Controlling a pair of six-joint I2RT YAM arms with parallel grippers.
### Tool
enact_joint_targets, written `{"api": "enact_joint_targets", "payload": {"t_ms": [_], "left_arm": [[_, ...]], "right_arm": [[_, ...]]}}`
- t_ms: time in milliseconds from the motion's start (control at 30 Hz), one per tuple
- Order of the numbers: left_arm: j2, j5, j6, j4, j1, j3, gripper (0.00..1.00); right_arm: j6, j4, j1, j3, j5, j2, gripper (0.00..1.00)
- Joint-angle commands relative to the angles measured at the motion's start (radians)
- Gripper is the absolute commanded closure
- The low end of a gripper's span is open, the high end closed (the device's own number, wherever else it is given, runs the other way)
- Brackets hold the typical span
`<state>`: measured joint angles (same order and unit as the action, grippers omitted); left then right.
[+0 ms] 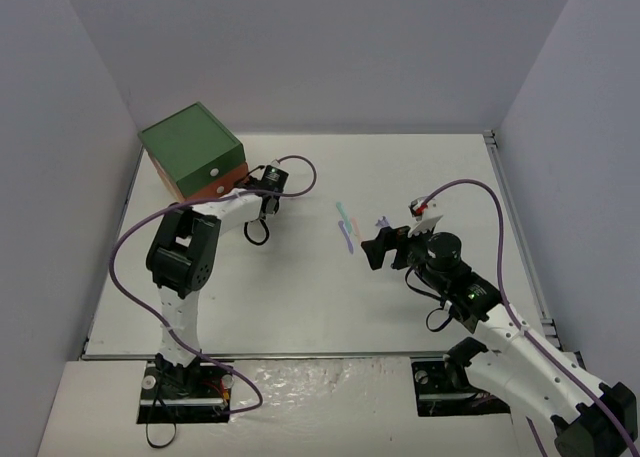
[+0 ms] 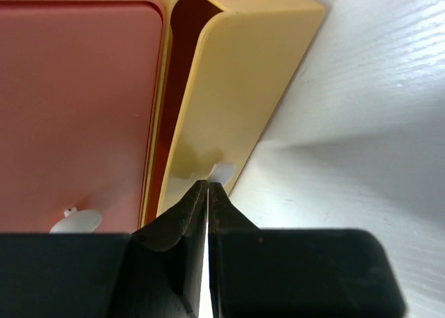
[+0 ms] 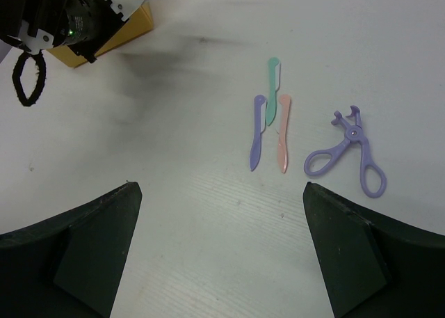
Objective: Organize the makeup
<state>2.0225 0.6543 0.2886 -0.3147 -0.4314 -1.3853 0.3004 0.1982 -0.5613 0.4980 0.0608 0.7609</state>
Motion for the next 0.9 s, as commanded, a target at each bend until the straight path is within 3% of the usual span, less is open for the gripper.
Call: {"api": "enact_joint_targets", "payload": {"t_ms": [0,667,800,867], "left_arm": [[-0.052,-0.111,-0.082,-0.082,-0.023,-0.005,1.00],[-0.143,-0.165,-0.230,-0.227,-0.120,0.015,1.00],[-0.189,-0.150,-0.201,-0.241,-0.113,-0.039,0.82],[-0.201,-0.148,-0.172,-0.247,-0.097,-0.078,0.69]], "right_arm": [[-0.012,0.086,0.008,0.010,0.010,-0.019,0.00],[-0.012,0.087,0.008,0.008,0.010,-0.025,0.00],[-0.014,0.087,0.006,0.013,0.017,-0.012,0.00],[-0.014,0.089,0.006,0.011,0.019,-0.009,0.00]]}}
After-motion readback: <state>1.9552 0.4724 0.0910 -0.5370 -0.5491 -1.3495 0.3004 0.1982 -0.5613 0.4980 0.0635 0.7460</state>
